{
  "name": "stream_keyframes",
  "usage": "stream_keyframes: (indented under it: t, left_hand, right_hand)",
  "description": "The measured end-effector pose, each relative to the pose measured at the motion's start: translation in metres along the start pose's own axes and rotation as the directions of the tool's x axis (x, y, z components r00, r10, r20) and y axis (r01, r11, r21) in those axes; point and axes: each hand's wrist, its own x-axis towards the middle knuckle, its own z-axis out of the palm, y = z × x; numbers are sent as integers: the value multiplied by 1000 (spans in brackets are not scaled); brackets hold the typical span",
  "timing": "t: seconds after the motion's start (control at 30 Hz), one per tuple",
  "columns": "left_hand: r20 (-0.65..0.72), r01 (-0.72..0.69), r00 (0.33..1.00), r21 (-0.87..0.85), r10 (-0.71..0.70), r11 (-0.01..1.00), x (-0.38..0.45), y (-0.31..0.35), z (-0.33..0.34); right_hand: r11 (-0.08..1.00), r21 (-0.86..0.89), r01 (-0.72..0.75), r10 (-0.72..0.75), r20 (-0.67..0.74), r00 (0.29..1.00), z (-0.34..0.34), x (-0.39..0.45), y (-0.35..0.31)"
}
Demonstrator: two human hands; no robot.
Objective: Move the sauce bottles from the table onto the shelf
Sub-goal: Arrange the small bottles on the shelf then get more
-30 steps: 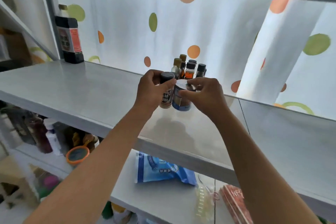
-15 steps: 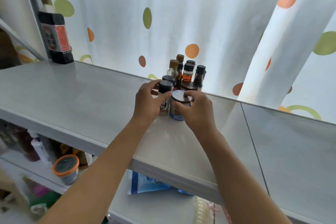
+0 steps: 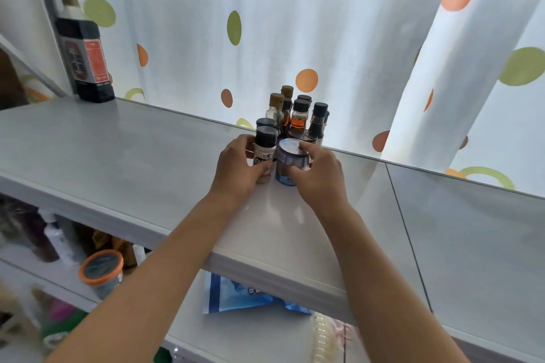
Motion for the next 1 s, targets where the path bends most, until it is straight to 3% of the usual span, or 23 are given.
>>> stream_keyframes:
  t: [0.53,0.83,0.9,1.0]
  left_hand:
    - [89,12,996,37,-15,999,-6,3,-3]
    - [187,219,954,111,-237,969,-8,-5,-5]
    - [207,246,939,152,-274,957,-10,-5,-7]
    - [170,160,959,336,-227,928,-17,-2,-10]
  right_hand:
    - [999,21,-24,25,-21,999,5,-1,6]
    - [998,-58,-36,33,-51,998,-1,-3,10]
    - [996,-76,-38,33,-66,997,-2,-7,8]
    - [993,-110,-31,20,-100,995,-7,-13,0]
